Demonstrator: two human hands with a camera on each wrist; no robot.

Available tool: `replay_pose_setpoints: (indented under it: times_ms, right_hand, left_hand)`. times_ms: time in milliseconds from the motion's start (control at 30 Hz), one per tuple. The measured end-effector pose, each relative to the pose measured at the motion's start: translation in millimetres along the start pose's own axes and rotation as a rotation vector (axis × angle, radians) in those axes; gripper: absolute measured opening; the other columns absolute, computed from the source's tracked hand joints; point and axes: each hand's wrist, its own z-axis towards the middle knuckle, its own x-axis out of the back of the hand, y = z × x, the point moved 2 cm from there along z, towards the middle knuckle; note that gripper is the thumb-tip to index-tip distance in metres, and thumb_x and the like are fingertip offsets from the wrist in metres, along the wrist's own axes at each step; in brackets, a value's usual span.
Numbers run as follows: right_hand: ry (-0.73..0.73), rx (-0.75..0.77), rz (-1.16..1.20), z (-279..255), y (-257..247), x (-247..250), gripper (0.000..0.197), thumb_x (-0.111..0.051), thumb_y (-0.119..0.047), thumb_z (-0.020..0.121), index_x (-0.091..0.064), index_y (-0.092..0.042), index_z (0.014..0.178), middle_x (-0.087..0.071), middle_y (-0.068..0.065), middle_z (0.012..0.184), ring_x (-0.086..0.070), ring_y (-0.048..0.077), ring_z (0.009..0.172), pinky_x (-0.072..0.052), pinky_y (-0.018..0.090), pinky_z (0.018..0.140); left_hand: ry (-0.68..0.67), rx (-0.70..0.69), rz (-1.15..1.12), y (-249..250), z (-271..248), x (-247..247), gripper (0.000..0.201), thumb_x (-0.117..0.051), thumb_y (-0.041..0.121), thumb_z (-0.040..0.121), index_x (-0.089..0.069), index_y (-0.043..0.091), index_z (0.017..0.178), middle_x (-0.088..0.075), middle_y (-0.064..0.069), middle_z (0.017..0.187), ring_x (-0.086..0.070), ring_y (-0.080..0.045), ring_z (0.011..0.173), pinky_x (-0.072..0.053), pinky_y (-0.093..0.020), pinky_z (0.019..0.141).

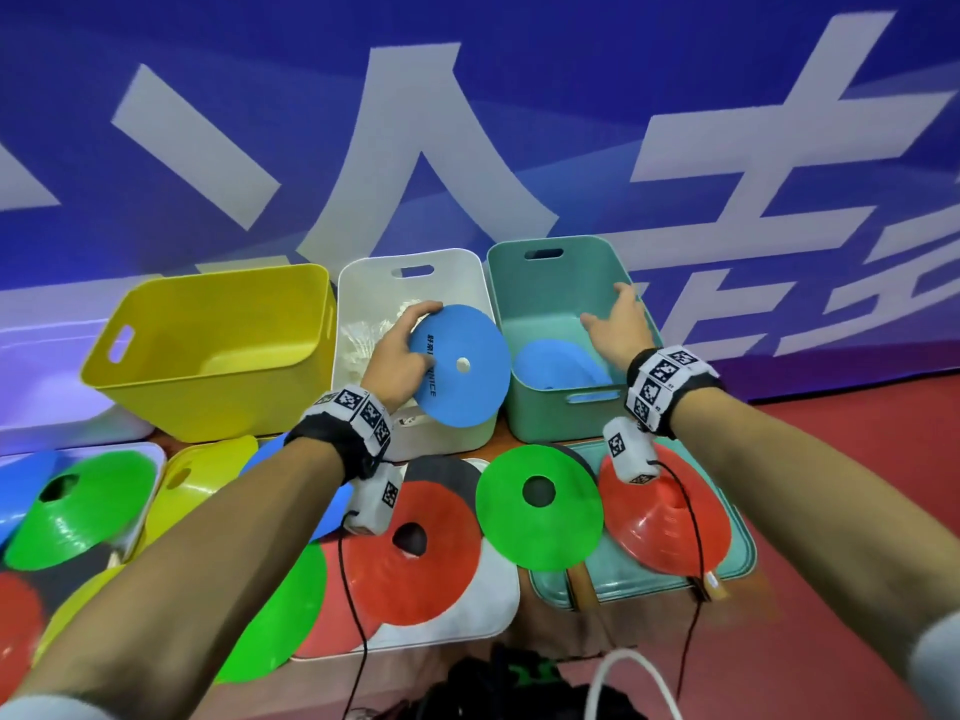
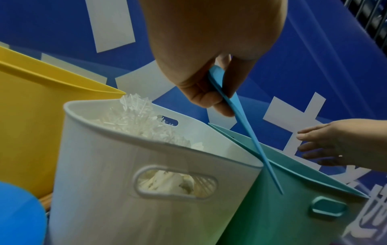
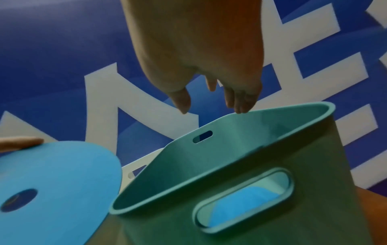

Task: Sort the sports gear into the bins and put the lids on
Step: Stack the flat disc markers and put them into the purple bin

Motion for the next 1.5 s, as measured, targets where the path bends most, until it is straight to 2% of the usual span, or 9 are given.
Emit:
replay_pose_setpoints:
  times_ms: [100,367,500,600,767,967,1100,1267,1500]
  right_hand:
    - [-0.092,0.120,-0.034,-9.4,-5.4,-12.9,0.063,-0.064,-0.030,0.092,-0.033,-0.018,0.146,-0.039,0.011,0.149,-0.039,0.030,0.136,-0.028,0.050,0.113]
    - [-0.494,0.327,0.184,-39.0,-37.7,-44.4,0.065,-0.065,-0.023,0.092,-0.031,-0.030,0.148,-0.052,0.009,0.132,-0.054,0.019,0.118,-0.042,0.031,0.102]
    - [-0.415,0.308,0.156,-31.4,-38.0,-37.2,0.062,-0.064,-0.022,0.090,-0.037,-0.036,0.144,-0.060,0.004,0.110,-0.059,0.015,0.083,-0.047,0.030,0.086]
    - [-0.415,0.275,0.229,-25.3,-34.5,-30.3,0.049,-0.065,-0.017,0.089,-0.049,-0.036,0.132,-0.064,-0.002,0.089,-0.064,0.015,0.082,-0.052,0.034,0.082]
    - [-0.471,0.232,0.317,-22.5,-32.5,-16.0,0.053,-0.061,0.001,0.087,-0.051,-0.032,0.128,-0.068,0.006,0.105,-0.067,0.025,0.085,-0.058,0.039,0.064]
    - [-0.275,0.194,0.377,-6.5,-10.9,-6.3,0.057,-0.057,0.010,0.081,-0.056,-0.025,0.125,-0.061,0.009,0.116,-0.062,0.033,0.105,-0.057,0.045,0.080]
    - [-0.074,0.135,0.396,6.1,0.7,6.4,0.061,-0.054,0.009,0.083,-0.049,-0.019,0.137,-0.058,0.003,0.120,-0.058,0.028,0.114,-0.053,0.042,0.092]
    - [-0.139,0.073,-0.060,13.9,12.2,4.9,0.088,-0.062,-0.011,0.088,-0.006,-0.021,0.156,-0.033,0.017,0.152,-0.041,0.036,0.133,-0.035,0.051,0.110]
    - [-0.165,0.199,-0.317,-15.3,17.8,-16.3,0.081,-0.064,-0.036,0.088,-0.019,-0.024,0.154,-0.029,0.010,0.153,-0.031,0.029,0.139,-0.020,0.050,0.110]
  left_hand:
    - [0.004,0.004,-0.012,2.4,3.9,-0.6,0.070,-0.048,-0.021,0.074,-0.054,0.029,0.122,-0.054,0.008,0.121,-0.056,-0.008,0.098,-0.050,-0.015,0.069]
    - [-0.077,-0.041,-0.094,16.7,11.6,-14.4,0.073,-0.050,-0.017,0.068,-0.059,0.038,0.115,-0.057,0.003,0.129,-0.059,-0.026,0.109,-0.055,-0.040,0.084]
    - [-0.114,-0.038,-0.071,23.8,15.6,-18.0,0.072,-0.049,-0.022,0.072,-0.059,0.033,0.118,-0.058,0.003,0.127,-0.060,-0.027,0.105,-0.055,-0.039,0.080]
    - [-0.125,-0.022,-0.065,28.7,18.2,-19.8,0.071,-0.050,-0.021,0.075,-0.058,0.033,0.119,-0.058,0.002,0.125,-0.061,-0.027,0.100,-0.055,-0.047,0.080]
    - [-0.105,0.003,0.018,37.2,26.7,-31.2,0.065,-0.056,-0.013,0.077,-0.058,0.035,0.121,-0.062,-0.002,0.118,-0.061,-0.030,0.103,-0.056,-0.046,0.084]
    - [-0.108,0.023,0.130,34.2,25.7,-53.3,0.066,-0.066,-0.002,0.080,-0.047,0.029,0.136,-0.058,-0.006,0.124,-0.061,-0.020,0.096,-0.053,-0.032,0.082]
    - [-0.110,0.016,0.247,26.4,20.5,-57.7,0.067,-0.070,0.006,0.083,-0.043,0.028,0.141,-0.051,-0.003,0.137,-0.052,-0.019,0.118,-0.046,-0.039,0.099]
    - [-0.101,-0.013,0.329,19.5,12.5,-53.5,0.065,-0.070,0.010,0.085,-0.043,0.024,0.142,-0.048,-0.003,0.143,-0.043,-0.018,0.132,-0.034,-0.031,0.106]
    - [-0.132,-0.049,0.428,-4.5,-7.5,-44.2,0.057,-0.069,0.013,0.085,-0.051,0.025,0.137,-0.047,0.002,0.144,-0.039,-0.020,0.135,-0.030,-0.036,0.112]
